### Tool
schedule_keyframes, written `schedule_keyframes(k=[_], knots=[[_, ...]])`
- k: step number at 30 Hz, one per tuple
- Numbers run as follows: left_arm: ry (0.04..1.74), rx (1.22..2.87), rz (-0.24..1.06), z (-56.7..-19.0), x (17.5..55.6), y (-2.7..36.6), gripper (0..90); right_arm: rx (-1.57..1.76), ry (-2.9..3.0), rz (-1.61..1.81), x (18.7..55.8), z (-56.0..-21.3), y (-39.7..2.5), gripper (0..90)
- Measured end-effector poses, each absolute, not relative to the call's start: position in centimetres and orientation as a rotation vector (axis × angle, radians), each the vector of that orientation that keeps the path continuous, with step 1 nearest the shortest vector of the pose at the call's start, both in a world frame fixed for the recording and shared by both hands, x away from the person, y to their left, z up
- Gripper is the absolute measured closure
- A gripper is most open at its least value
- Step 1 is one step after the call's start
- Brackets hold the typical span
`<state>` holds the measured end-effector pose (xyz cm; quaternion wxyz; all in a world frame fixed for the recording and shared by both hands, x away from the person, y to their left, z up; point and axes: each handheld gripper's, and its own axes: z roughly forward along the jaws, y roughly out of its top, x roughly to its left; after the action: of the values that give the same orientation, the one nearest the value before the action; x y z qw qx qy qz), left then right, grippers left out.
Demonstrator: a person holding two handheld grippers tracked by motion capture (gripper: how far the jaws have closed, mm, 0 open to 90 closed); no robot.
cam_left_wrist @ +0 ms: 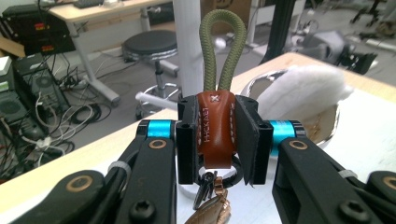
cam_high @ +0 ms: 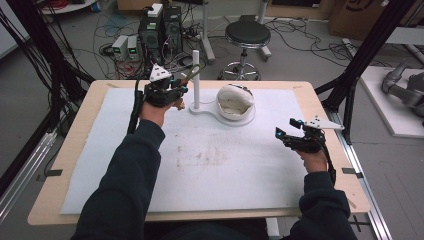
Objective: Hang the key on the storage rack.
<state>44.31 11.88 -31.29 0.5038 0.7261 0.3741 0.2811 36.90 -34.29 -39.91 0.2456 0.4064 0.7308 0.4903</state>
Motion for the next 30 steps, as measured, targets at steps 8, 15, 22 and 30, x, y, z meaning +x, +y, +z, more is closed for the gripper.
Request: schedule_keyframes(k=[8,15,22,30], knots=[[0.971,1.793,0.692,-32.4,45.3,11.6,70.8,1.105,2.000,1.332,36.9,-39.9,-34.2,25.8],[1.045,1.780,0.612,-34.4,45.9,11.4,64.2,1.099,2.005,1.330,36.9,-40.0,-34.0,25.9],[1.100,1.706,0.502,-36.8,44.6,14.0,51.3,1.099,2.006,1.326,36.9,-40.0,-34.1,25.8],[1.059,1.611,0.478,-37.1,42.5,17.3,33.2,1.089,2.020,1.312,37.0,-40.1,-33.7,25.8]])
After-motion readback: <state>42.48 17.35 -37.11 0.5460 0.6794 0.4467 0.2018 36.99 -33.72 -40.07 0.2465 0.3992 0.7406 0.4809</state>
